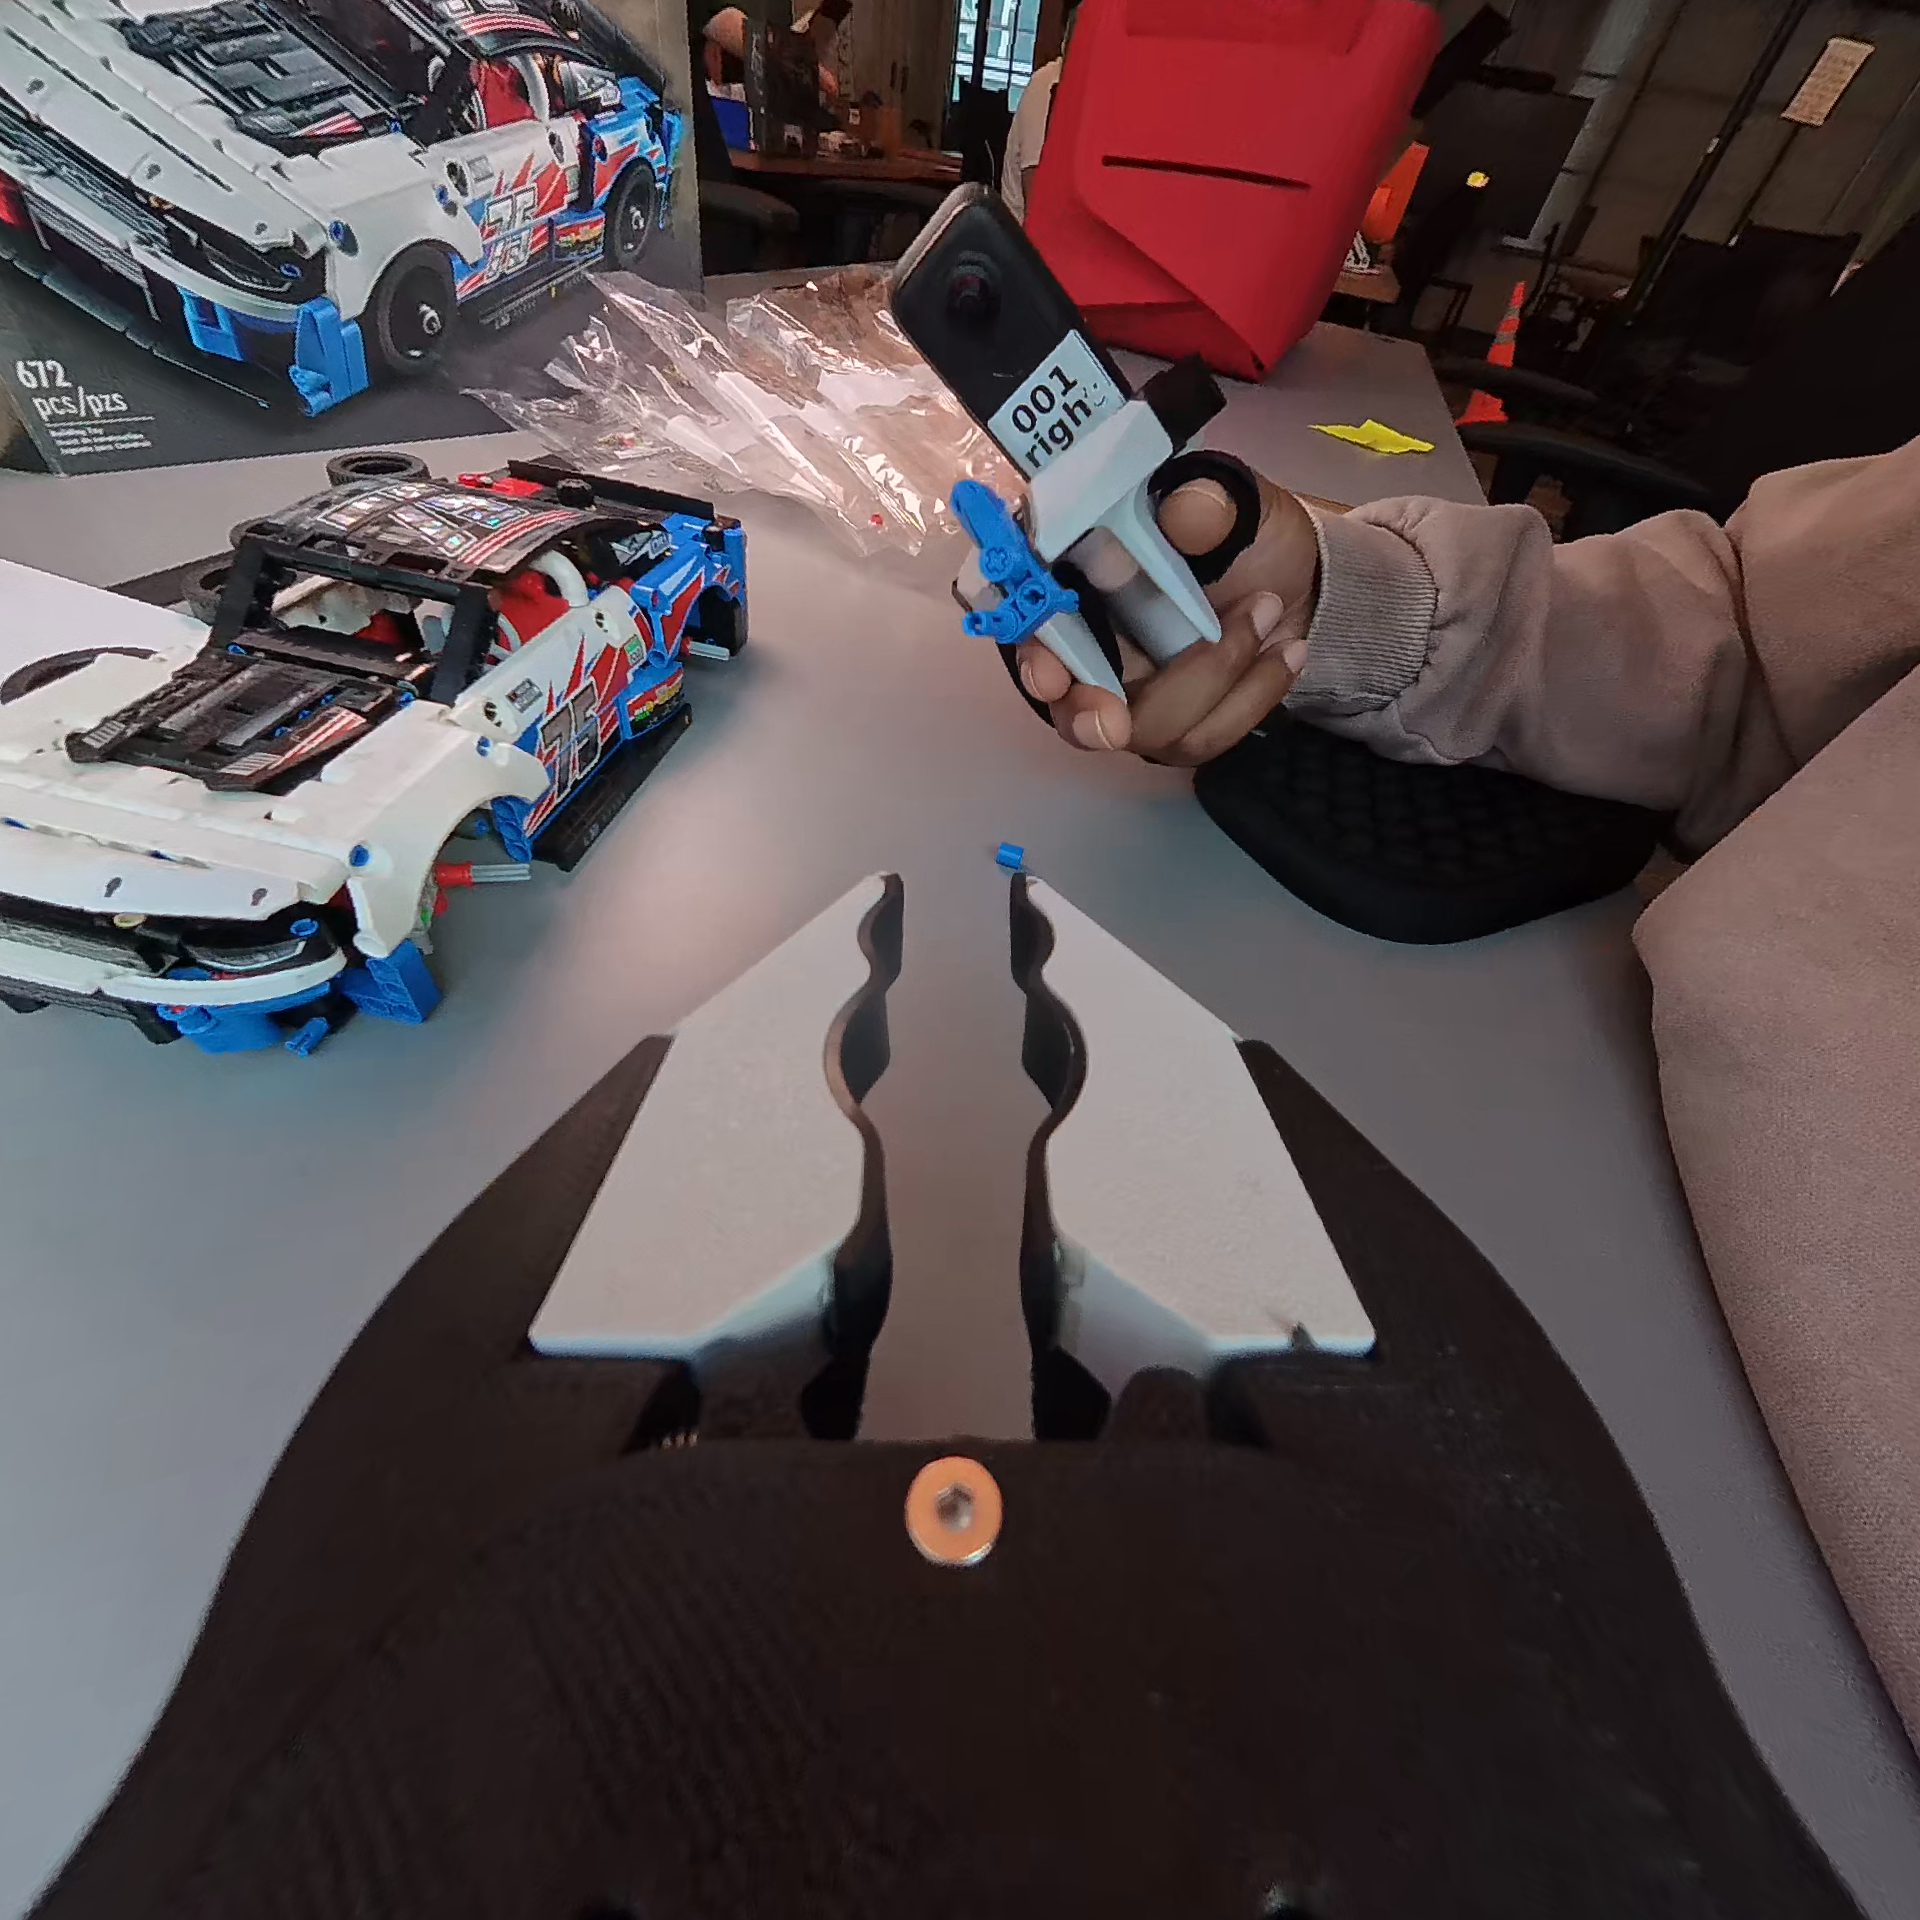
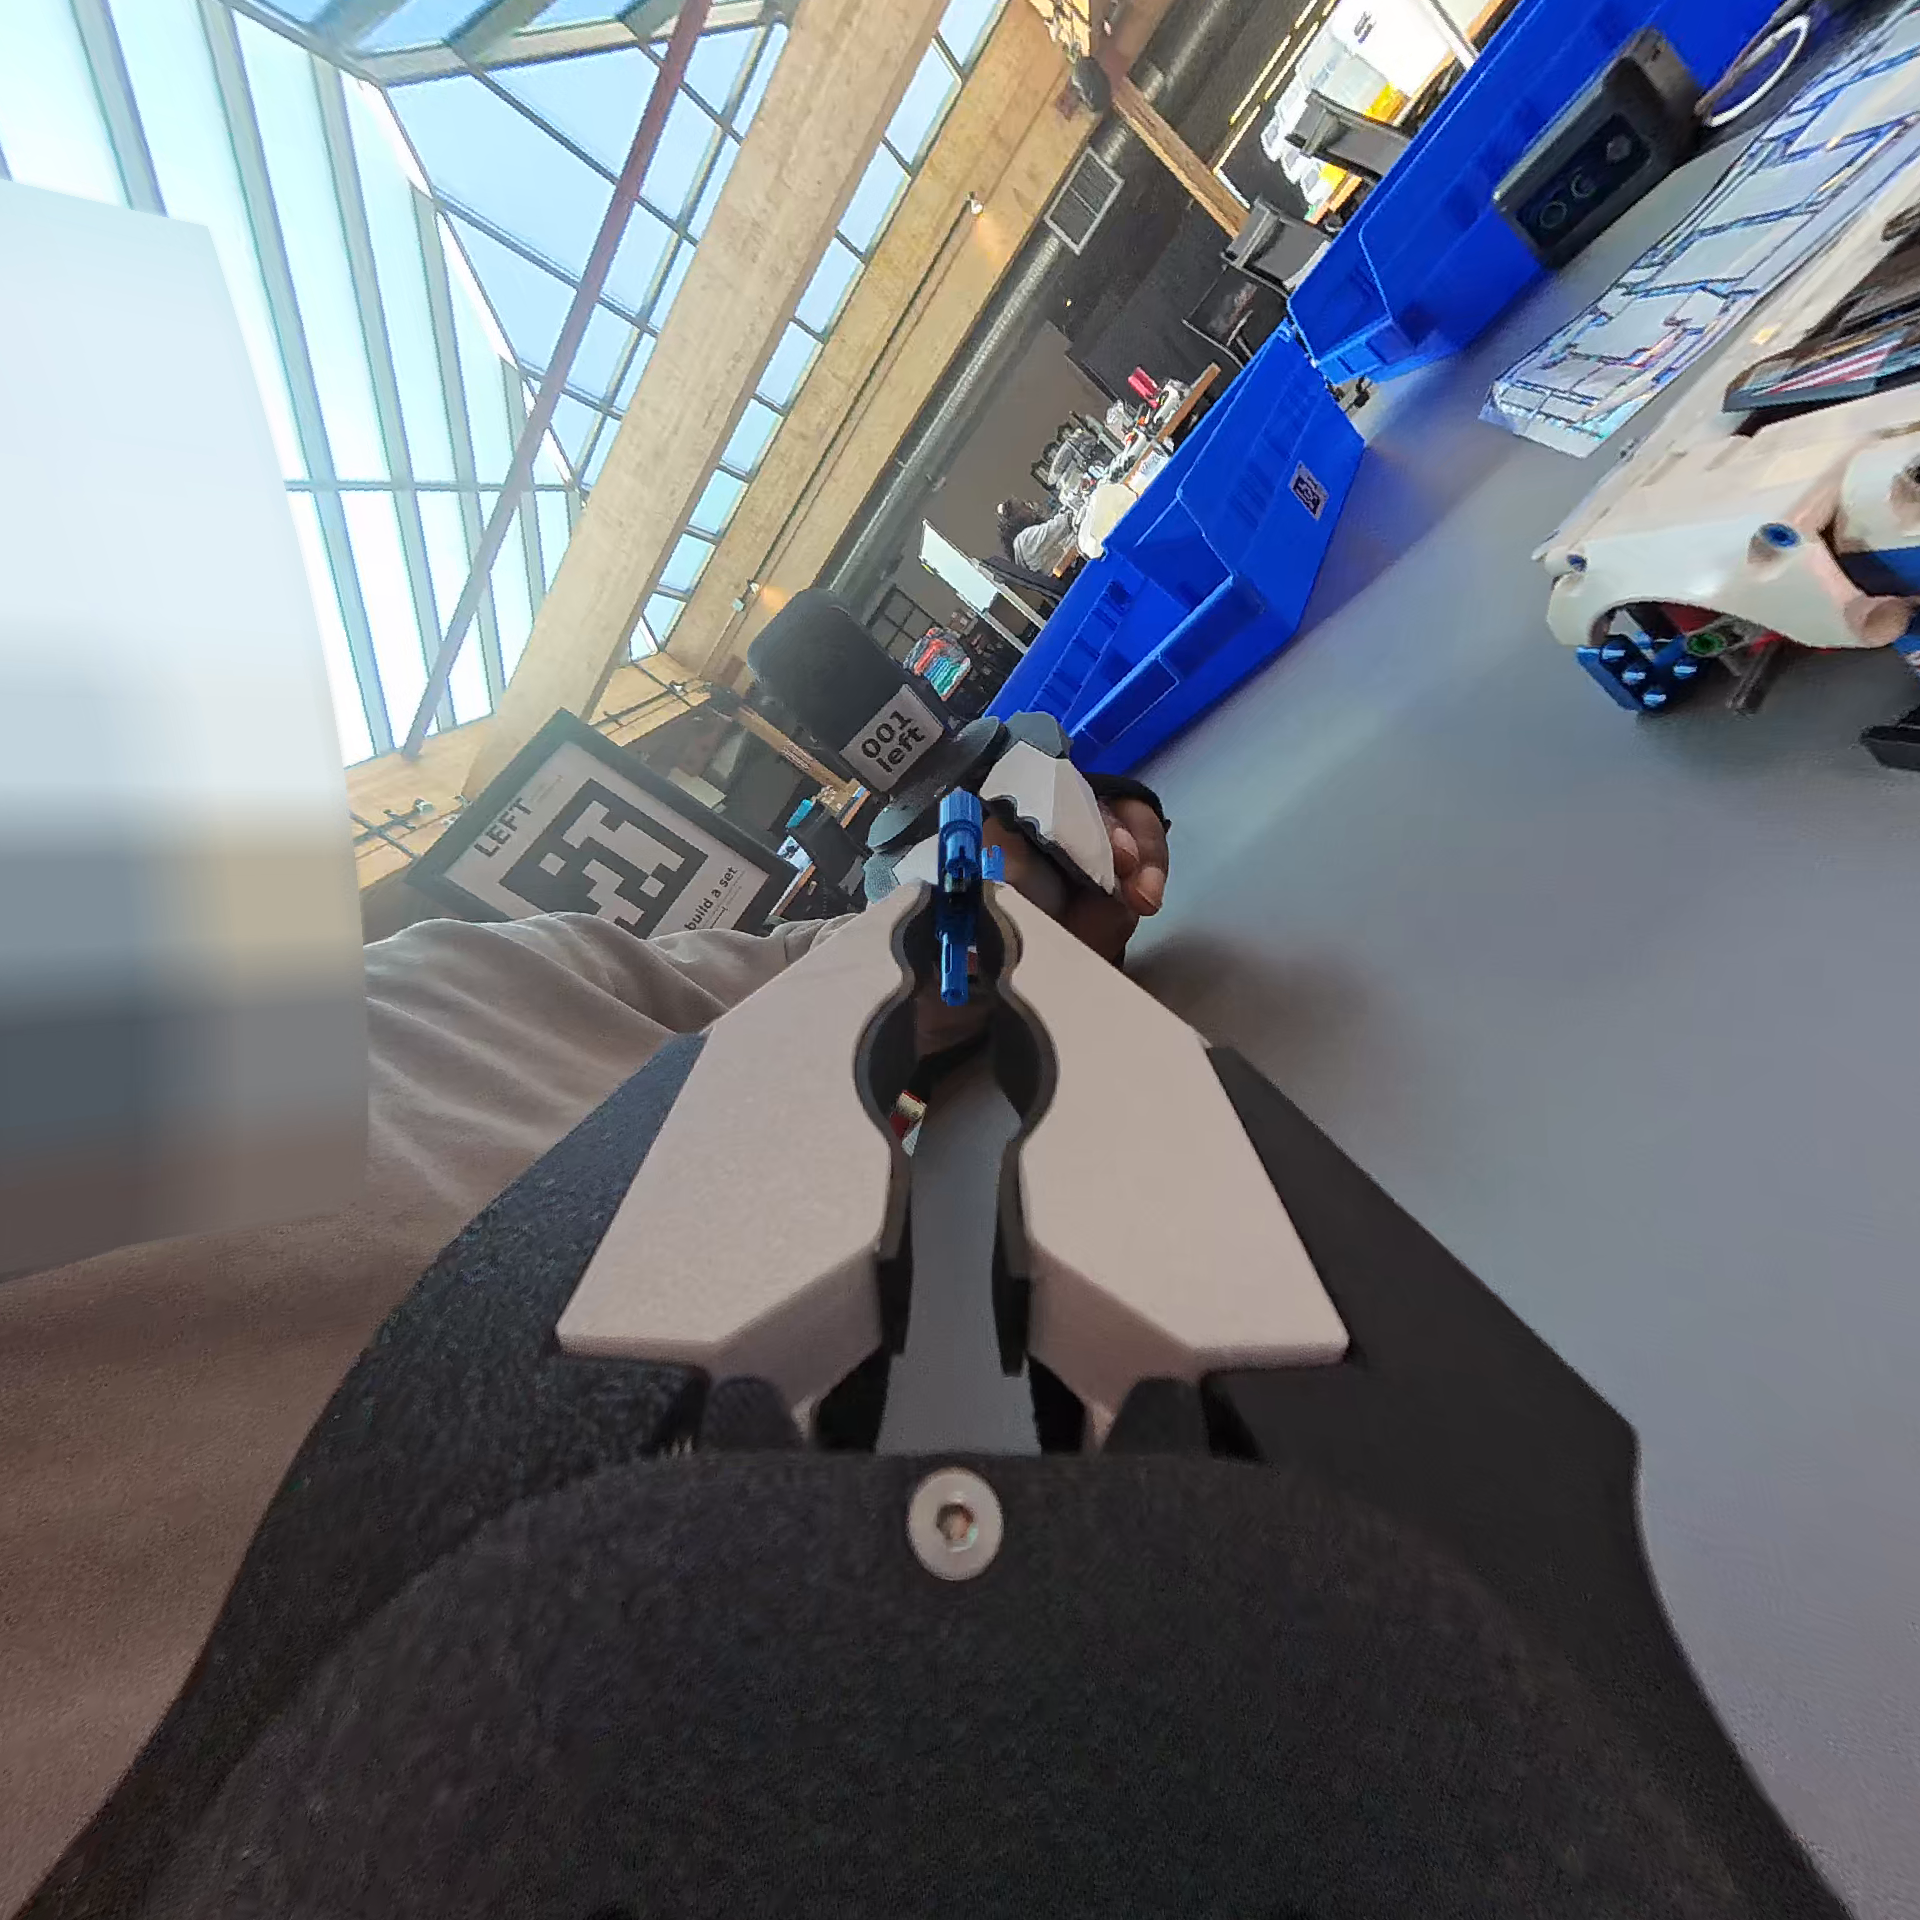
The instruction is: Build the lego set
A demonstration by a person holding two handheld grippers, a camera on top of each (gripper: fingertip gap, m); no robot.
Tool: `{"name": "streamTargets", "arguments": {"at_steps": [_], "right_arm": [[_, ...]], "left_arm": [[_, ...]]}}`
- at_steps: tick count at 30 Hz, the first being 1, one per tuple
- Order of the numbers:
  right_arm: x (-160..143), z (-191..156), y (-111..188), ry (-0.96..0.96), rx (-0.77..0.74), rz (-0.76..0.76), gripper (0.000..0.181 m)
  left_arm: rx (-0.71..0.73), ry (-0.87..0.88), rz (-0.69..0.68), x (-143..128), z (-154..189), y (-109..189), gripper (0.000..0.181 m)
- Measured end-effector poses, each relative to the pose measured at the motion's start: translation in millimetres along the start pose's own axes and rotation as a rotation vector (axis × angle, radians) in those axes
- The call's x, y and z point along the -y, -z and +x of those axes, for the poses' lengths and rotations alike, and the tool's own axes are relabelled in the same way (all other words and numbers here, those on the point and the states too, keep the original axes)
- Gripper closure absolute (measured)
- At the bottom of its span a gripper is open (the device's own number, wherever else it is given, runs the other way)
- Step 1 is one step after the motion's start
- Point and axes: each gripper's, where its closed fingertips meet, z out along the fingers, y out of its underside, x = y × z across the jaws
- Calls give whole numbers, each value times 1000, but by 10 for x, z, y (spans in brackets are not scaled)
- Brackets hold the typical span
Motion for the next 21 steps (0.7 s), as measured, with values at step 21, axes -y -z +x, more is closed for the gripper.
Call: {"name": "streamTargets", "arguments": {"at_steps": [21], "right_arm": [[-38,-40,-49,-22,23,-8,178]], "left_arm": [[-16,5,-6,-9,34,-11,159]]}}
